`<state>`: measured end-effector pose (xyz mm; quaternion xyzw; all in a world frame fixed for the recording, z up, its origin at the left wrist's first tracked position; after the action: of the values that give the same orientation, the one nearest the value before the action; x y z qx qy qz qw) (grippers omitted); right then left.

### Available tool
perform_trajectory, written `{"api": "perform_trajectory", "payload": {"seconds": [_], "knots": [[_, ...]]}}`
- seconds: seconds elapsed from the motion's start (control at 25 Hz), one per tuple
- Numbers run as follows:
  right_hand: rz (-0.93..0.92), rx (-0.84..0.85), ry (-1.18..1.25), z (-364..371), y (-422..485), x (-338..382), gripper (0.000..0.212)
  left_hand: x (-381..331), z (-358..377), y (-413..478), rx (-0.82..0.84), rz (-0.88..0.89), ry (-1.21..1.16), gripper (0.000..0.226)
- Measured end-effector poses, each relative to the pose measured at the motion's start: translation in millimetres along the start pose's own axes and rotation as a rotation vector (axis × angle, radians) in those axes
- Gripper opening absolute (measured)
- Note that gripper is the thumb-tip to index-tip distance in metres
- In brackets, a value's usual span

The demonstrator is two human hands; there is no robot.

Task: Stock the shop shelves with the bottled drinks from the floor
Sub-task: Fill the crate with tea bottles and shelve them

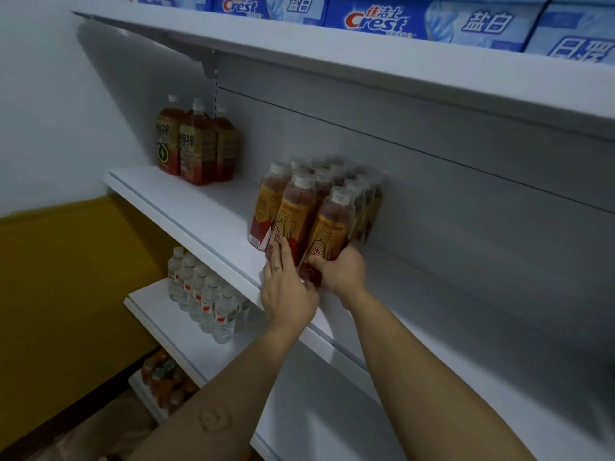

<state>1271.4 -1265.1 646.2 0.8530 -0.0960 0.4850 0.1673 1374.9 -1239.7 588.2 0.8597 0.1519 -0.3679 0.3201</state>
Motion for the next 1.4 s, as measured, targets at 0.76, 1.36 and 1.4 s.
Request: {"api": "perform_trajectory", "payload": {"seconds": [0.76,1.36,1.4], "knots": [[0.035,0.112,-0.107,-11,-20,-5,0.068,2,-17,-6,0.150,0.077,-0.111,0.079],[0.015,0.477,0.137,22,-187,-82,0.053,134,-94,-115,0.190,-0.083,-0.111,0.057],[0.044,0.520,0.106,35,-197,-95,0.052,151,-96,-125,0.216,-0.125,-0.076,0.058]]}}
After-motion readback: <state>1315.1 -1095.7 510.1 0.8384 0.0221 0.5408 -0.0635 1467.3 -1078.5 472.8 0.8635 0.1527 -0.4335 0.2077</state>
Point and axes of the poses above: each hand's wrist, its own y-axis towards the middle knuckle, its own z-axis out of the palm, x = y × z, the point moved 3 cm from there along y, towards the middle knuckle, and after that the axes turned 11 degrees about -x, right-handed, at the moved point
